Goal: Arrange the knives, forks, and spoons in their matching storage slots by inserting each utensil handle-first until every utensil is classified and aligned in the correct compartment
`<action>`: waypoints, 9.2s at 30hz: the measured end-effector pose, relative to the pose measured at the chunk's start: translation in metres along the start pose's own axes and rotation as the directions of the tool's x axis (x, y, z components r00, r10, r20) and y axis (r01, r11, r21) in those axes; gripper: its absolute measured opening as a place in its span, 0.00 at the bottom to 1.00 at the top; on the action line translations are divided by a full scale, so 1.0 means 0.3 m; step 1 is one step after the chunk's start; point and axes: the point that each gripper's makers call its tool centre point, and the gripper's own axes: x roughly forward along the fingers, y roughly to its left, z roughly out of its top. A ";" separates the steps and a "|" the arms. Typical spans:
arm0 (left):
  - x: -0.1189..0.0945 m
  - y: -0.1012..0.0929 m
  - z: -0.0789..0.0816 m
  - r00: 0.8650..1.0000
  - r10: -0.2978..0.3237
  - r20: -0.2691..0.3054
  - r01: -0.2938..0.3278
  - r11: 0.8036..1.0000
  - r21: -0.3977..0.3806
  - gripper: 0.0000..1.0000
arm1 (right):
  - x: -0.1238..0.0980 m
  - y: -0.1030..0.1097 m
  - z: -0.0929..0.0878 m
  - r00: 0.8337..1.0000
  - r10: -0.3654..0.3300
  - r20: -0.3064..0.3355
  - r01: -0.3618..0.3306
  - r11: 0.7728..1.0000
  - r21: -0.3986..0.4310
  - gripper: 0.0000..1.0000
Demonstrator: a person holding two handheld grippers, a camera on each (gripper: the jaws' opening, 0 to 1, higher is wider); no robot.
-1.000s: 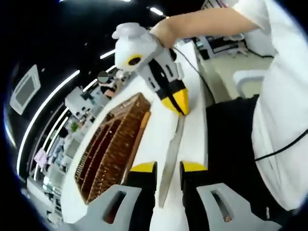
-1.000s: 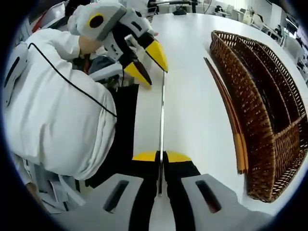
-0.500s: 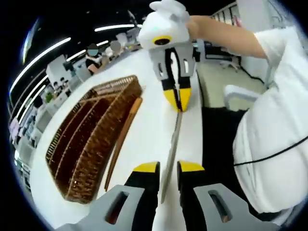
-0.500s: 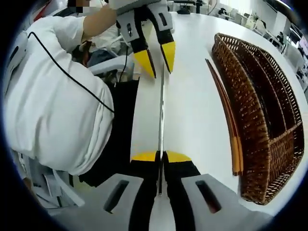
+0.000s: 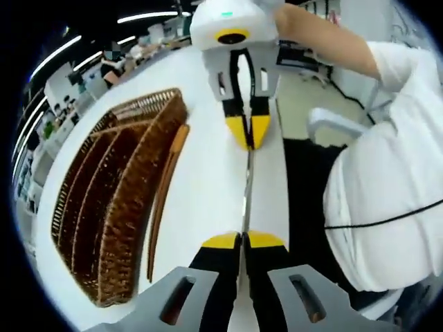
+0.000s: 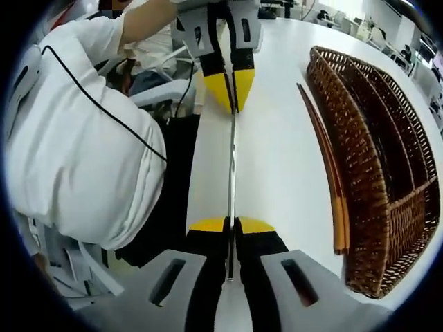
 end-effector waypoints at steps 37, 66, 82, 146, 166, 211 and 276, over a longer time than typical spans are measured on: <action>0.012 -0.037 -0.058 0.990 -0.102 -0.099 0.101 0.995 -0.008 0.01 | 0.001 0.009 0.001 1.000 0.006 0.023 -0.006 1.000 0.018 0.05; -0.002 -0.020 -0.076 0.987 -0.095 -0.128 0.096 0.995 0.005 0.00 | -0.021 0.009 -0.038 1.000 0.009 -0.003 -0.009 1.000 -0.022 0.04; -0.071 0.035 -0.068 0.991 -0.065 -0.113 0.065 0.998 -0.003 0.00 | -0.059 -0.039 0.023 1.000 -0.009 0.000 0.009 1.000 -0.018 0.03; -0.181 0.482 -0.059 0.988 -0.071 -0.134 0.061 0.995 -0.075 0.01 | -0.165 -0.473 0.184 0.999 0.014 0.042 -0.016 0.999 0.050 0.03; -0.105 0.508 -0.114 0.983 -0.114 -0.141 0.100 0.989 -0.107 0.01 | -0.077 -0.474 0.148 0.998 0.059 0.026 -0.061 0.995 0.085 0.04; -0.059 0.530 -0.150 0.971 -0.164 -0.172 0.148 0.983 -0.106 0.01 | -0.063 -0.502 0.099 0.995 0.093 -0.020 -0.094 0.996 -0.002 0.03; -0.052 0.544 -0.151 0.977 -0.130 -0.167 0.114 0.988 -0.106 0.08 | -0.044 -0.500 0.072 0.992 0.073 -0.101 -0.079 0.995 -0.057 0.11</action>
